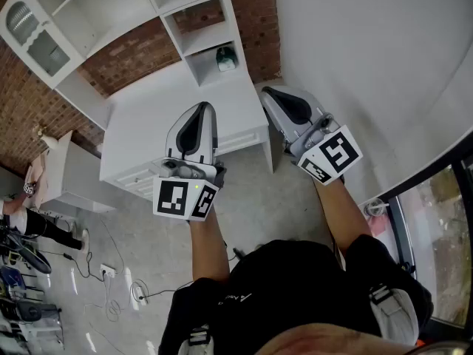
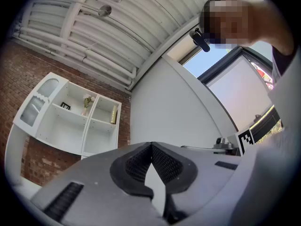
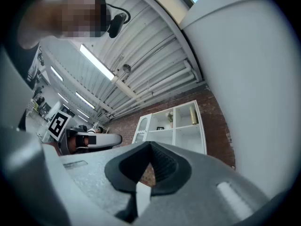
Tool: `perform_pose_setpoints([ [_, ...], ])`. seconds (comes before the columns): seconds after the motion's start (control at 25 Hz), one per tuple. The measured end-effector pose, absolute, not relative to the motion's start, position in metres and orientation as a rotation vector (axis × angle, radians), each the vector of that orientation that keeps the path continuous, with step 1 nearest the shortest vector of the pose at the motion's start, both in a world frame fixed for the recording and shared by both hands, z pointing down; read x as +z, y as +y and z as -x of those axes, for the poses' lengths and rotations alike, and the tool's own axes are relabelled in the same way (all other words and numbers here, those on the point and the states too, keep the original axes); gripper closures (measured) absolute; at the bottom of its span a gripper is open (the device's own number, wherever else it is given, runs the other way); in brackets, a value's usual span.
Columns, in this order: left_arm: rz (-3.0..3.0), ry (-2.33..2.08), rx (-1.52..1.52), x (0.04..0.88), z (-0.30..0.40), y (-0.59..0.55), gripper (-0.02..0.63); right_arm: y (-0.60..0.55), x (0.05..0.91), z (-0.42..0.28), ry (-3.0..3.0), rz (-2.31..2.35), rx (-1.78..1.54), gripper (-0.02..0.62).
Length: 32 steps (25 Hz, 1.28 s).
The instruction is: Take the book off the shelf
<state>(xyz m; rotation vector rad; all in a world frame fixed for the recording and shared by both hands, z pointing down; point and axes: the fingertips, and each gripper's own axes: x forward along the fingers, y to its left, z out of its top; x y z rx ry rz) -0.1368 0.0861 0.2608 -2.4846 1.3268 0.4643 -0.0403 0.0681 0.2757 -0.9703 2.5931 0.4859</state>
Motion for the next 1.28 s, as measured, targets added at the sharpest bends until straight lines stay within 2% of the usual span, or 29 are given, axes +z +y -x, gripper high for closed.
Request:
perform_pose_setpoints([
  [0.44, 2.482, 1.344, 0.464, 0.259, 0.116, 0.084, 0.607, 0.069, 0.272, 0.019, 2.58, 0.962, 0.476, 0.595],
  [1.28, 2.472, 1.488, 0.463, 0.282, 0.057, 0.025, 0.607, 0.018, 0.301, -0.064, 2.588, 0.951, 0.372, 0.594],
])
